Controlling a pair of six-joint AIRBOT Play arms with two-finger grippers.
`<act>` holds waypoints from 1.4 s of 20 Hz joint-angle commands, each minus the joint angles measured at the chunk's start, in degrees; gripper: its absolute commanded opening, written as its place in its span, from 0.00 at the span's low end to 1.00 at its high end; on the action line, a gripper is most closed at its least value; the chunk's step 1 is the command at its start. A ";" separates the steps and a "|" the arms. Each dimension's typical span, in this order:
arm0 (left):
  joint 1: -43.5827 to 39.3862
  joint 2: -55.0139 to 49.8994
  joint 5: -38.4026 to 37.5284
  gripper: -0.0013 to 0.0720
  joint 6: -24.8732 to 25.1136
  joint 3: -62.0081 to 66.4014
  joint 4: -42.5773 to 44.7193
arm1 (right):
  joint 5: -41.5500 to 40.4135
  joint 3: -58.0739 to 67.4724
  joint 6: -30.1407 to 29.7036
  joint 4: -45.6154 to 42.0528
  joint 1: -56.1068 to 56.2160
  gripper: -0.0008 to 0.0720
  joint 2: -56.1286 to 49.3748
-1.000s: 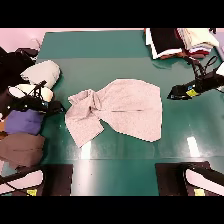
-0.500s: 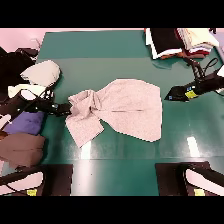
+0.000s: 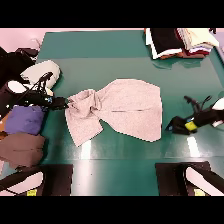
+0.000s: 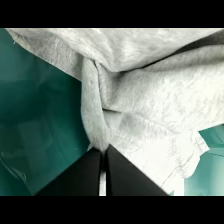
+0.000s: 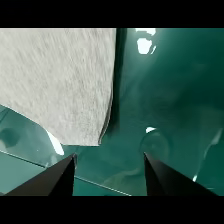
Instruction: Fold the shirts.
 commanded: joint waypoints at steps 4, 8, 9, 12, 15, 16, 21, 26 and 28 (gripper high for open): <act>0.07 0.50 -0.68 0.05 -0.04 0.33 -0.37 | -14.95 -10.69 0.59 9.94 13.09 0.61 1.05; 0.07 0.59 -1.62 0.05 -1.09 0.39 -0.42 | -20.85 -7.45 1.09 9.68 19.63 0.09 1.07; 0.07 1.01 -2.12 0.05 -1.51 0.66 -0.83 | -20.63 -5.60 1.03 9.31 20.48 0.03 1.11; 0.07 6.67 -2.54 0.05 -3.21 4.83 -1.62 | -17.90 4.39 -0.46 8.41 20.26 0.03 5.25; 0.07 15.72 -2.16 0.05 -4.68 16.98 -1.60 | -14.34 20.79 -0.46 5.16 15.37 0.03 12.24; 0.07 18.58 -1.51 0.05 -4.94 21.90 -1.60 | -13.35 27.26 -0.48 4.46 12.74 0.03 14.49; 0.07 27.50 4.09 0.05 -6.19 48.63 -1.31 | -8.79 55.71 -1.03 4.44 -3.39 0.03 19.63; 0.07 28.00 6.45 0.05 -9.35 64.28 0.70 | -2.40 75.25 -1.46 5.01 -13.35 0.03 16.72; 0.07 27.65 5.49 0.05 -12.79 64.72 5.03 | 2.34 81.22 -1.31 5.46 -13.64 0.03 13.14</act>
